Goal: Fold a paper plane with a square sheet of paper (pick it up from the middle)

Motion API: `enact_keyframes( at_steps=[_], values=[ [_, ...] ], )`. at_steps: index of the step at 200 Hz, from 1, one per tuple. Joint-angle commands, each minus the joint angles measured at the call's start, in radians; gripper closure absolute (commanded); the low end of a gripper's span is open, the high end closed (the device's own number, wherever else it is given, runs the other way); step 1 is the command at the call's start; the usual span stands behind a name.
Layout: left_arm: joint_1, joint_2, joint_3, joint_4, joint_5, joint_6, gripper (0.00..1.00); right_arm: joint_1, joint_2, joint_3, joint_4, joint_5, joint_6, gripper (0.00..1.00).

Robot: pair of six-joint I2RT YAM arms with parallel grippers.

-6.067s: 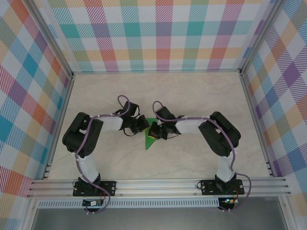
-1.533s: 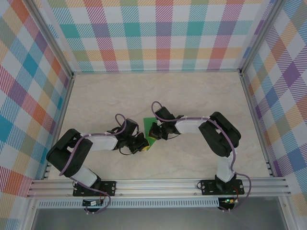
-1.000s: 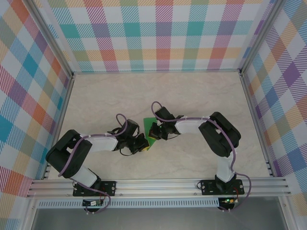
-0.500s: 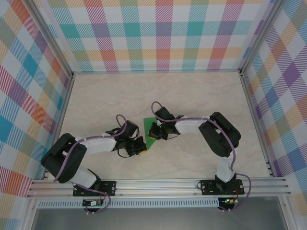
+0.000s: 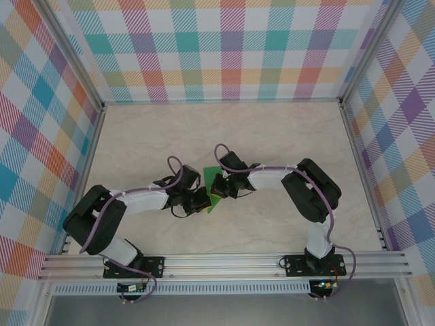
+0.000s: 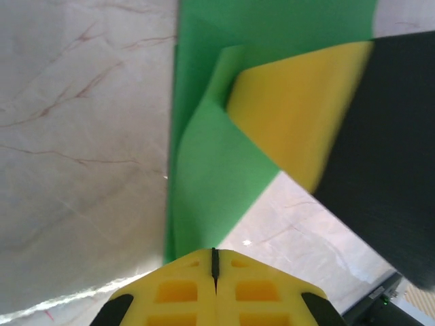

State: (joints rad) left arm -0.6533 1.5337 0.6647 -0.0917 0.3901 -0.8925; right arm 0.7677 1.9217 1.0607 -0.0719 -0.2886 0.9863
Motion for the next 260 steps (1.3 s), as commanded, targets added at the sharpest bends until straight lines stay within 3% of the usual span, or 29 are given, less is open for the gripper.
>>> enact_keyframes(
  at_steps=[1, 50, 91, 140, 162, 260],
  values=[
    [-0.014, 0.036, -0.009, 0.035, -0.001, 0.006, 1.0, 0.004, 0.035, -0.003, -0.07, 0.04, -0.001, 0.96],
    [-0.014, 0.054, -0.026, -0.019, -0.041, 0.019, 1.0, 0.001, 0.0, 0.004, -0.046, 0.029, -0.037, 0.96],
    [-0.014, 0.06, -0.04, -0.1, -0.092, 0.039, 1.0, -0.005, -0.078, 0.018, -0.042, 0.013, -0.196, 0.95],
    [-0.014, 0.058, -0.04, -0.136, -0.128, 0.048, 1.0, -0.004, -0.162, -0.135, 0.119, -0.05, -0.212, 0.96],
    [-0.014, 0.057, -0.036, -0.143, -0.129, 0.052, 1.0, -0.002, -0.155, -0.157, 0.127, -0.058, -0.218, 1.0],
    [-0.014, 0.071, -0.027, -0.161, -0.139, 0.05, 1.0, 0.001, -0.086, -0.144, 0.113, -0.107, -0.245, 1.0]
  ],
)
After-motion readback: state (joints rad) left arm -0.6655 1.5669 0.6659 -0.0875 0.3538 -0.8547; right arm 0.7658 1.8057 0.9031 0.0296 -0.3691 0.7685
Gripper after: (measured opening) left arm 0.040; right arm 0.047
